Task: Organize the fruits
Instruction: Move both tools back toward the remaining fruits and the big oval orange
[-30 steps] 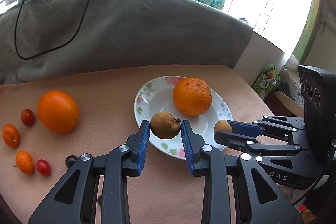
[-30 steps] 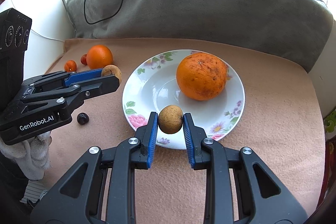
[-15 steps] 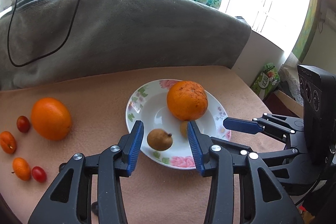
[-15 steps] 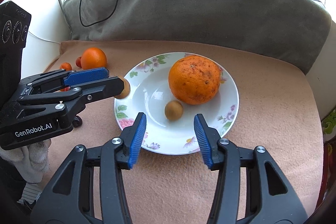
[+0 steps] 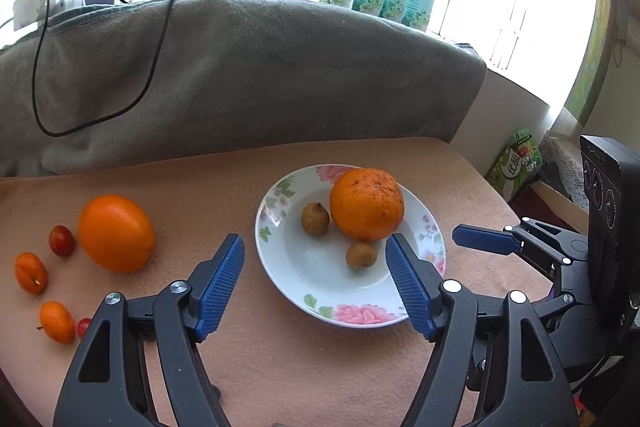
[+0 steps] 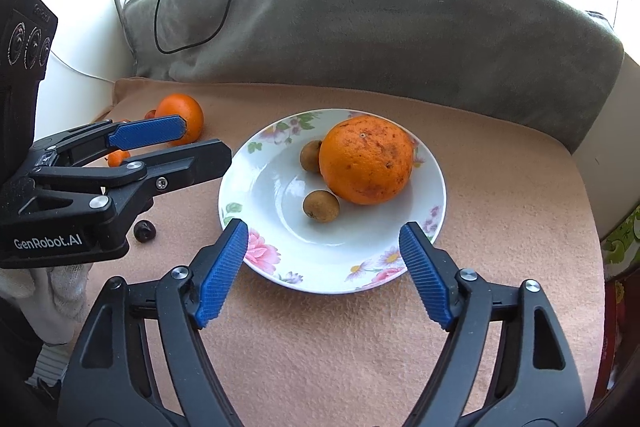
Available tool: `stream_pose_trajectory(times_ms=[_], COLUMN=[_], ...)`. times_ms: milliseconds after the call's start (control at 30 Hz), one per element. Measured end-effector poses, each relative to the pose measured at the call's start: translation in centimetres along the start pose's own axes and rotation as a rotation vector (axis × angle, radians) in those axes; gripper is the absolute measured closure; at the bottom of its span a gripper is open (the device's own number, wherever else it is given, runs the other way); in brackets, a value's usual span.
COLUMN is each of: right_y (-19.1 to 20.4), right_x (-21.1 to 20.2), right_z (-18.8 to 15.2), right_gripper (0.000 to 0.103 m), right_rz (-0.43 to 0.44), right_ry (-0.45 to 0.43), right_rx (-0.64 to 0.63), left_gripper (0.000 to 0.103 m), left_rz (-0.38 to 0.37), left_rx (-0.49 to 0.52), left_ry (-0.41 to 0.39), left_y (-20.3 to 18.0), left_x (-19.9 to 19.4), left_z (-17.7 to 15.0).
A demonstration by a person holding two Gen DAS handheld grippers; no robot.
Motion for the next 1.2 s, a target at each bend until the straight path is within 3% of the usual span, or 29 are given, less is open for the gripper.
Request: stream_pose_trajectory(times_ms=[233,833,1200], right_y=[0.4,1.5,2.3], right_x=[-0.3,-0.7,-0.4], right_z=[0.4,1.4,3.0], right_gripper=[0.011,0.011,0.011], right_rz=[-0.008,-0.005,0.045], right_ry=[-0.012,-0.015,-0.036], right_rx=[0.001,0.015,0.058], left_gripper=[0.024,0.023,0.023], left_rz=[0.046,0.08,0.135], left_rx=[0.011,-0.005,-0.049], left_ry=[0.001,-0.028,-0.064], left_y=[0.7,2.4,6.9], left_x=[-0.4,-2.3,-5.2], left_z=[0.1,0.4,0.5])
Point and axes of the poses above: each gripper's, at about its wrist camera, not at the fingertips, and x roughly the way its jaws point, y to its left, z to its top, the point moved 3 cm from there along x, roughly the way its jaws point, and after that the axes turned 13 degrees about -y, right-handed, at the moved point
